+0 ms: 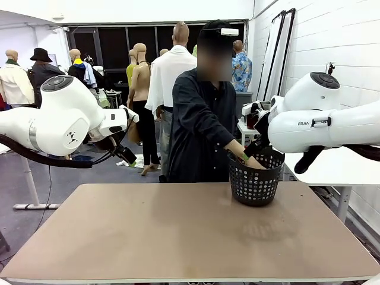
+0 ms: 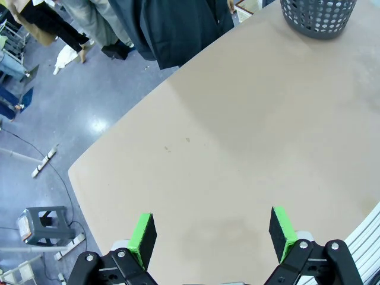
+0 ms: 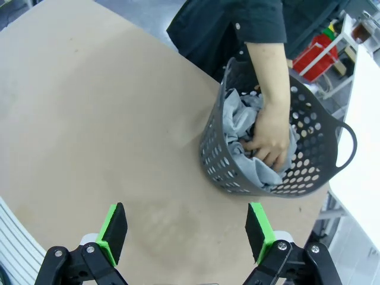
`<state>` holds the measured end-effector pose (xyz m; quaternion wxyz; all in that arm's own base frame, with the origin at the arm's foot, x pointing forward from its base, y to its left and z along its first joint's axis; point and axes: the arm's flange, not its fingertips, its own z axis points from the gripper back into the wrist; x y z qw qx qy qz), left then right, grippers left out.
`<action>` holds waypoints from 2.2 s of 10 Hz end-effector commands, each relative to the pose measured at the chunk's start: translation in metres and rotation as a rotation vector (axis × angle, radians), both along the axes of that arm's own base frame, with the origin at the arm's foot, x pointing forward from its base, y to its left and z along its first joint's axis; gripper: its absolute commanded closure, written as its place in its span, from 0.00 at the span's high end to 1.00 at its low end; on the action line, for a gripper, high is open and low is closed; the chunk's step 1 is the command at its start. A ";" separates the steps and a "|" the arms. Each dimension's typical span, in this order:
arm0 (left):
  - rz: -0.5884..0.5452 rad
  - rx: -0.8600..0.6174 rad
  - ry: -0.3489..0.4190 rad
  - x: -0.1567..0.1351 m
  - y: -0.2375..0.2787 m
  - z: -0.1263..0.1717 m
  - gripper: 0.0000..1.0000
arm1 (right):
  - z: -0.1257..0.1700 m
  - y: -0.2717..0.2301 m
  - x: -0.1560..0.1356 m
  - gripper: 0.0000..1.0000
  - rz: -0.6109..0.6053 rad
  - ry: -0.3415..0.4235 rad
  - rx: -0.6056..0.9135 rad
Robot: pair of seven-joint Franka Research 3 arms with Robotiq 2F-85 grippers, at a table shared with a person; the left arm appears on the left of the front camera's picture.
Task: Fold the training pants.
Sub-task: Grab both ends of the Training pants handed by a person.
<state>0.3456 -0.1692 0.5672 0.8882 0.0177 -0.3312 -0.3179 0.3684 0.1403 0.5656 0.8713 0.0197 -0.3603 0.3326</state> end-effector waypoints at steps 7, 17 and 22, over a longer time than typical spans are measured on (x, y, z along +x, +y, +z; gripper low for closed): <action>-0.006 0.005 -0.001 0.001 0.001 0.000 1.00 | 0.000 -0.001 0.000 1.00 0.001 0.001 0.004; -0.006 0.005 -0.001 0.001 0.001 0.000 1.00 | 0.000 -0.001 0.000 1.00 0.001 0.001 0.004; -0.006 0.005 -0.001 0.001 0.001 0.000 1.00 | 0.000 -0.001 0.000 1.00 0.001 0.001 0.004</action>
